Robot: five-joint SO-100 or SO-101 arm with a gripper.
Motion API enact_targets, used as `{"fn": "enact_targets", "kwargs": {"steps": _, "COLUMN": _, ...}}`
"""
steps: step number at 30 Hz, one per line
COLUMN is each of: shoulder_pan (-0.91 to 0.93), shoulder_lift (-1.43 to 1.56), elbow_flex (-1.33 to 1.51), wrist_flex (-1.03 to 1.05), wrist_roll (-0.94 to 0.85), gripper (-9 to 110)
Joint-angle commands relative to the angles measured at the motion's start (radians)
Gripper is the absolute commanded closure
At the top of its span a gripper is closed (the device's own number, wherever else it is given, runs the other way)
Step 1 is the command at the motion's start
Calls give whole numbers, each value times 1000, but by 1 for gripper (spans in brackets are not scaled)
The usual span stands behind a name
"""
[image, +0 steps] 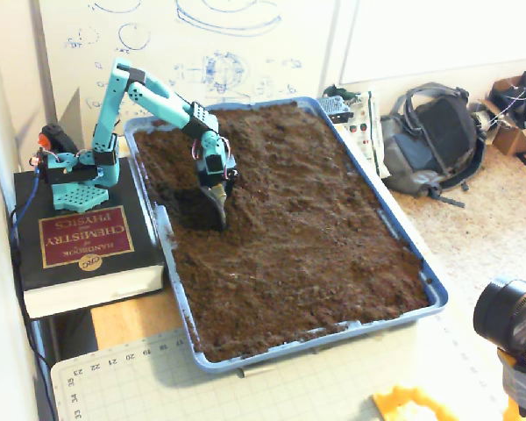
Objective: Build a berm.
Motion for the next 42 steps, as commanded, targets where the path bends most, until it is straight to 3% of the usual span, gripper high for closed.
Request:
{"fn": "enact_targets", "kwargs": {"steps": 1, "shoulder_pan": -23, "shoulder_lift": 18, "elbow_flex": -140, "wrist_flex": -35, "wrist_roll": 9, "gripper": 101}}
{"fn": "enact_targets", "kwargs": {"steps": 42, "shoulder_pan": -25, "shoulder_lift": 167, "elbow_flex": -190, "wrist_flex": -34, "wrist_roll": 11, "gripper": 101}}
